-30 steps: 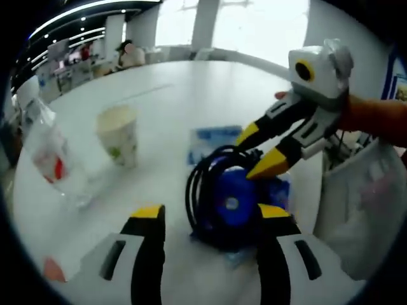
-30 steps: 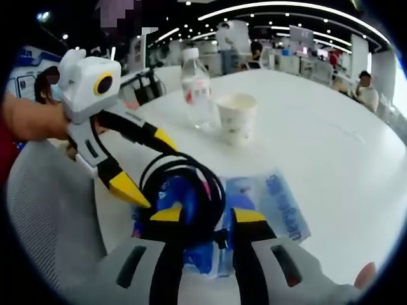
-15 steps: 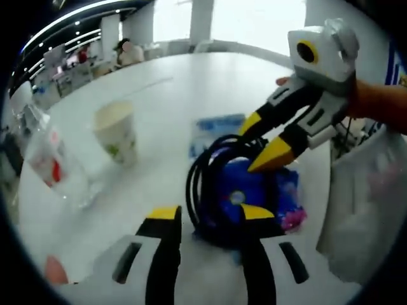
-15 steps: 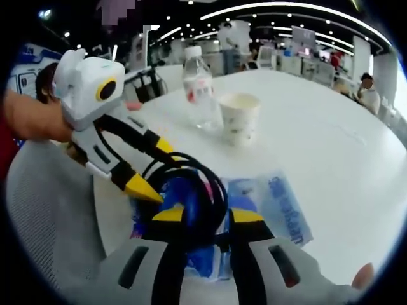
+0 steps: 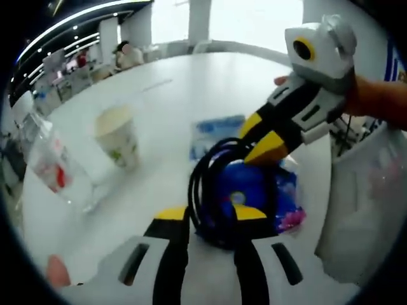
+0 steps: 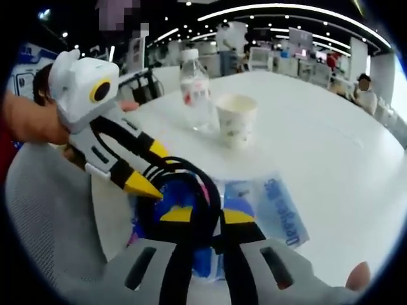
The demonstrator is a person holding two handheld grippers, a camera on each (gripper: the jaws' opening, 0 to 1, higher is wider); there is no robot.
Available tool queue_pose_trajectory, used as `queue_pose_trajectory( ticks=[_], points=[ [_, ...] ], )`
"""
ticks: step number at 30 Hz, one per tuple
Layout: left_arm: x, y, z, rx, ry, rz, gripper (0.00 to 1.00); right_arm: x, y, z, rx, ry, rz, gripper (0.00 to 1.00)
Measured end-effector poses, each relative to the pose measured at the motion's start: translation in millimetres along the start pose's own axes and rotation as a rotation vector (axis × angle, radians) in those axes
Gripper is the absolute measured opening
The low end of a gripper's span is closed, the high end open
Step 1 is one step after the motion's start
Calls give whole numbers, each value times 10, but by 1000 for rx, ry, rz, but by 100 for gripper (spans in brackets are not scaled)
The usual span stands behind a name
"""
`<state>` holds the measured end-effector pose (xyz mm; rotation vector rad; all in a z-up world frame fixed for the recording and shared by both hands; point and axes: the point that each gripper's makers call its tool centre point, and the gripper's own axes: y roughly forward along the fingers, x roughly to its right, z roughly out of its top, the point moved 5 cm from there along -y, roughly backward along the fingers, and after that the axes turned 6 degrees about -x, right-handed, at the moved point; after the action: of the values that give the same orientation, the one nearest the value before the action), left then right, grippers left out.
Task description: Arrange the tabletop items into an orderly group along one side of the table until the central work area is clear of visible clutter.
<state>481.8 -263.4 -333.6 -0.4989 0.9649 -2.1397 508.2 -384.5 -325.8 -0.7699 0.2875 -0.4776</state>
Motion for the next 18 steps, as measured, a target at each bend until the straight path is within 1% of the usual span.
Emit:
queue_pose_trajectory(
  ticks=[6, 8, 13, 18],
  points=[
    [1, -24, 26, 5, 3, 7, 21, 4, -22, 1, -8, 18, -9, 10],
    [0, -40, 32, 4, 1, 8, 19, 8, -30, 10, -7, 45, -6, 9],
    [9, -62, 41, 1, 5, 13, 17, 4, -56, 19, -10, 58, -5, 8],
    [23, -108, 67, 8, 10, 14, 16, 0, -122, 48, 2, 70, -3, 7]
  ],
)
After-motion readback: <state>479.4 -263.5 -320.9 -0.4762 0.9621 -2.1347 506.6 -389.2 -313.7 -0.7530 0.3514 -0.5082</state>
